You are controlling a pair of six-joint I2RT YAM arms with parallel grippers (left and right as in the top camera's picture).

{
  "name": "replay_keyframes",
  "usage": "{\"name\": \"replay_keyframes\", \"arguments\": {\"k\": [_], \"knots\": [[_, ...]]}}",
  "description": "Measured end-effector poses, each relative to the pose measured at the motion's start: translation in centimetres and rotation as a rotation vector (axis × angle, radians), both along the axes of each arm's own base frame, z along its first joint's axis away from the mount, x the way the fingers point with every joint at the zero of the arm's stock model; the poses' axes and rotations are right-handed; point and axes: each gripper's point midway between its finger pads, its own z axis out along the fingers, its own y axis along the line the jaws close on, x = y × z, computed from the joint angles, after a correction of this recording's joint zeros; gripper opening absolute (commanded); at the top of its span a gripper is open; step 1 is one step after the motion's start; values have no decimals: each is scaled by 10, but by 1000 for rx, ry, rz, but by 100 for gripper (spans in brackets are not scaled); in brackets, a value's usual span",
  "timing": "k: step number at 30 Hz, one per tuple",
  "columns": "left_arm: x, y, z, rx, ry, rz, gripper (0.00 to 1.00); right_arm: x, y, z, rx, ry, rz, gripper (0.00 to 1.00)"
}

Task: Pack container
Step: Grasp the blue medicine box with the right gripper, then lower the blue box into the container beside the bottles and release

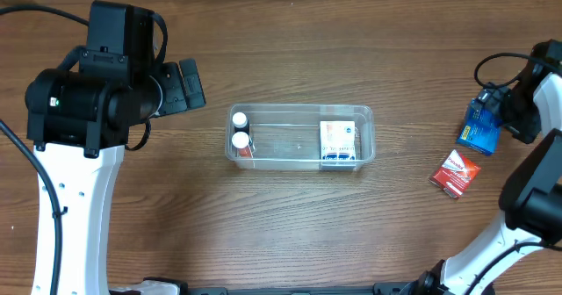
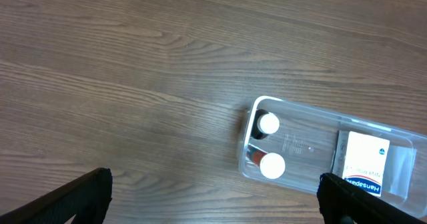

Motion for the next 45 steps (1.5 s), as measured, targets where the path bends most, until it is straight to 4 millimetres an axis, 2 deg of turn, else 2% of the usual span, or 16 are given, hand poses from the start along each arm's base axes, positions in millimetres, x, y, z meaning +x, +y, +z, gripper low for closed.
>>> {"name": "replay_keyframes", "arguments": {"k": [6, 15, 18, 20, 21, 25, 30, 34, 36, 39, 40, 42, 43, 45], "knots": [[-1, 0, 0, 0, 3, 0, 100, 10, 4, -15, 33, -17, 51, 100], [0, 0, 0, 0, 2, 0, 100, 15, 5, -17, 40, -34, 73, 100], [0, 0, 0, 0, 2, 0, 100, 12, 7, -29, 56, -11, 72, 100], [0, 0, 0, 0, 2, 0, 100, 8, 9, -39, 70, 11, 72, 93], [0, 0, 0, 0, 2, 0, 100, 7, 10, -42, 74, 18, 73, 86], [0, 0, 0, 0, 2, 0, 100, 6, 10, -43, 76, 21, 70, 67], [0, 0, 0, 0, 2, 0, 100, 6, 10, -41, 79, 24, 71, 66], [0, 0, 0, 0, 2, 0, 100, 2, 20, -34, 119, 49, 78, 66], [0, 0, 0, 0, 2, 0, 100, 9, 28, -16, 121, 32, 101, 66], [0, 0, 0, 0, 2, 0, 100, 25, 53, 39, 86, -53, 172, 66], [0, 0, 0, 0, 2, 0, 100, 32, 75, 76, 63, -121, 228, 67], [0, 0, 0, 0, 2, 0, 100, 38, 115, 128, 27, -230, 327, 67], [0, 0, 0, 0, 2, 0, 100, 34, 142, 153, 18, -273, 391, 67], [0, 0, 0, 0, 2, 0, 100, 20, 203, 188, 25, -337, 527, 67]]}}
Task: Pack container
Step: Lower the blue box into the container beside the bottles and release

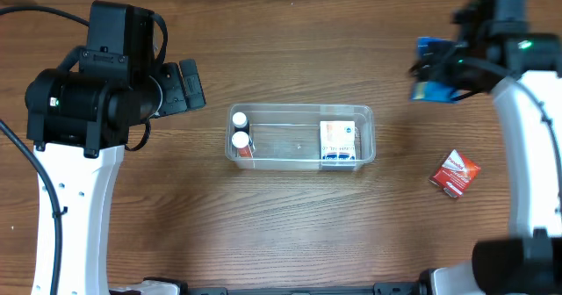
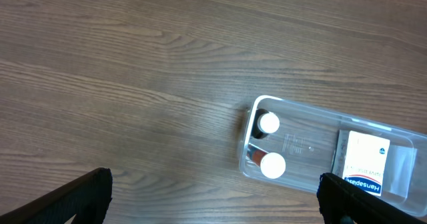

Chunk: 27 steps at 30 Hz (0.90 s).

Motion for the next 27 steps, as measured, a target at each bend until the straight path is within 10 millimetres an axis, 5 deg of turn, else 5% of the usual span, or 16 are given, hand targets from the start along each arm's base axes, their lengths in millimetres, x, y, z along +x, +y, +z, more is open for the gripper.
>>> {"name": "replay_keyframes", "arguments": {"k": [1, 4, 7, 9, 11, 14, 19, 27], "knots": [[0, 0, 0, 0, 0, 1, 100, -9, 39, 14, 20, -27, 89, 67], [0, 0, 0, 0, 0, 0, 100, -31, 115, 12, 54, 6, 216, 68], [0, 0, 0, 0, 0, 0, 100, -48, 176, 2, 88, 24, 309, 70], [0, 0, 0, 0, 0, 0, 100, -54, 199, -11, 102, 45, 327, 71], [0, 0, 0, 0, 0, 1, 100, -59, 212, -30, 97, 88, 335, 71], [0, 0, 0, 0, 0, 0, 100, -65, 225, -84, 59, 226, 315, 70], [0, 0, 0, 1, 1, 0, 100, -51, 231, -135, 27, 297, 274, 70], [0, 0, 0, 0, 1, 0, 100, -41, 235, -146, 21, 283, 256, 71]]}}
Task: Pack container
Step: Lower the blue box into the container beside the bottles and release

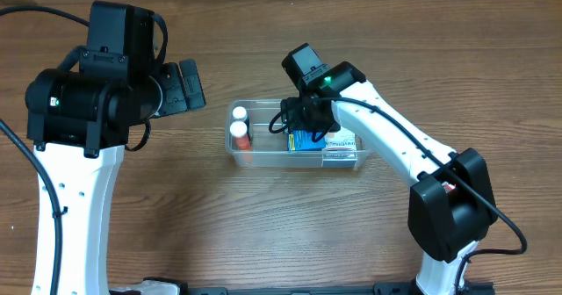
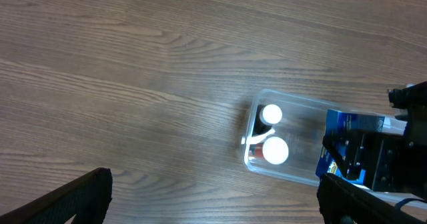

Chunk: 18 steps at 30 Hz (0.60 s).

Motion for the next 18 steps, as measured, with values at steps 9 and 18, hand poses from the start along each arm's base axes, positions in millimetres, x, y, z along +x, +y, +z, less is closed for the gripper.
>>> {"name": "replay_keyframes", "arguments": {"k": [9, 18], "knots": [[0, 0, 0, 0, 0, 1, 100, -11, -5, -18, -37, 76, -7, 71], [-1, 0, 0, 1, 4, 0, 100, -14, -7, -18, -45, 91, -5, 100]]}}
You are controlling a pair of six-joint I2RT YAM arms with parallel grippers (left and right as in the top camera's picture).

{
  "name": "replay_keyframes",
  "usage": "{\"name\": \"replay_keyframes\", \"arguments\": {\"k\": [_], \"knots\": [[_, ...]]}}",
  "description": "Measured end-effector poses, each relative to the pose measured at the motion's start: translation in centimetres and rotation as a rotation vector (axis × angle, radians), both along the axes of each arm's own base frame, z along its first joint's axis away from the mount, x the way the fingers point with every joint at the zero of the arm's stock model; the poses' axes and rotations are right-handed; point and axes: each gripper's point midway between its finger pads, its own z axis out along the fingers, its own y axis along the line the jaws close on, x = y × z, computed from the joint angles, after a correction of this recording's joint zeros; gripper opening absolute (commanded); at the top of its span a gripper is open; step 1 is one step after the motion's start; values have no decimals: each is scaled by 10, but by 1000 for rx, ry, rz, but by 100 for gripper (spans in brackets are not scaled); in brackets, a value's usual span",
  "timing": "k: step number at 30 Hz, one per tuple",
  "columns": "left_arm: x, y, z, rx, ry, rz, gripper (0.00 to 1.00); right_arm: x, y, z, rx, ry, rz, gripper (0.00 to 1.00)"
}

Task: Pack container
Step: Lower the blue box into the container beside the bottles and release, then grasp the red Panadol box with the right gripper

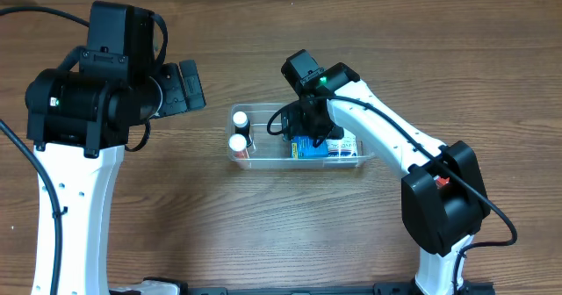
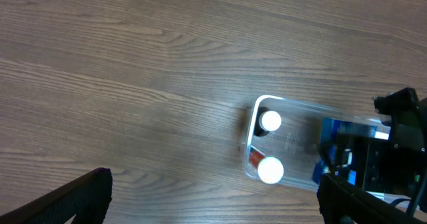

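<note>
The clear plastic container (image 1: 268, 128) lies mid-table. At its left end stand two white-capped bottles (image 1: 240, 118) (image 1: 237, 142). My right gripper (image 1: 309, 135) reaches down into the container's middle, shut on a blue box (image 1: 306, 146) that sits low inside. A white box (image 1: 347, 146) at the right end is partly hidden by the arm. The left wrist view shows the container (image 2: 293, 147), the bottles and the blurred blue box (image 2: 337, 134). My left gripper (image 2: 213, 211) hangs open high over bare wood, left of the container.
The left arm's dark body (image 1: 97, 84) stands over the table's left side. The right arm (image 1: 395, 137) stretches from its base at the lower right across to the container. Wood tabletop (image 1: 263, 225) surrounds the container.
The blue box in my right gripper has gone lower into the container. The bottles at the left end have shifted a little. The left arm has not moved.
At first my right gripper was at the table's right edge on the blue box, beside a red packet. Then it held the box up at the back right. Later the box was over the container's middle, and now it is low inside.
</note>
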Motion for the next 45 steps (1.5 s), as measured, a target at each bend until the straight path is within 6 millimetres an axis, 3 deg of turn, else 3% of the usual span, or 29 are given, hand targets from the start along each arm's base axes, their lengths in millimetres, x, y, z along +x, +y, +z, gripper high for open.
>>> {"name": "replay_keyframes", "arguments": {"k": [10, 13, 14, 17, 18, 20, 22, 23, 27, 31, 34, 37, 45], "knots": [[0, 0, 0, 0, 0, 0, 100, -2, 0, 0, 1, 9, -3, 100], [0, 0, 0, 0, 0, 0, 100, -6, -15, 10, -61, 0, -17, 100], [0, 0, 0, 0, 1, 0, 100, -2, -23, 23, -80, -34, -38, 100], [-1, 0, 0, 1, 3, 0, 100, 17, -56, 90, -40, -201, -173, 100], [-1, 0, 0, 1, 3, 0, 100, 29, -118, 157, 0, -357, -384, 100], [-1, 0, 0, 0, 3, 0, 100, 14, -170, 175, -10, -334, -551, 100], [-1, 0, 0, 0, 3, 0, 100, 0, -224, 170, -53, -266, -720, 100], [-1, 0, 0, 0, 3, 0, 100, -12, -268, 160, -86, -204, -859, 100], [-1, 0, 0, 1, 3, 0, 100, -39, -315, 133, -91, -105, -1012, 100], [0, 0, 0, 0, -1, 0, 100, -79, -355, 83, -81, -28, -1135, 100], [1, 0, 0, 0, -3, 0, 100, -95, -369, 34, -65, -1, -1139, 100], [1, 0, 0, -1, -3, 0, 100, -108, -361, -5, -37, 39, -1072, 100], [1, 0, 0, 0, -3, 0, 100, -86, -344, -11, -9, -30, -881, 100]]}}
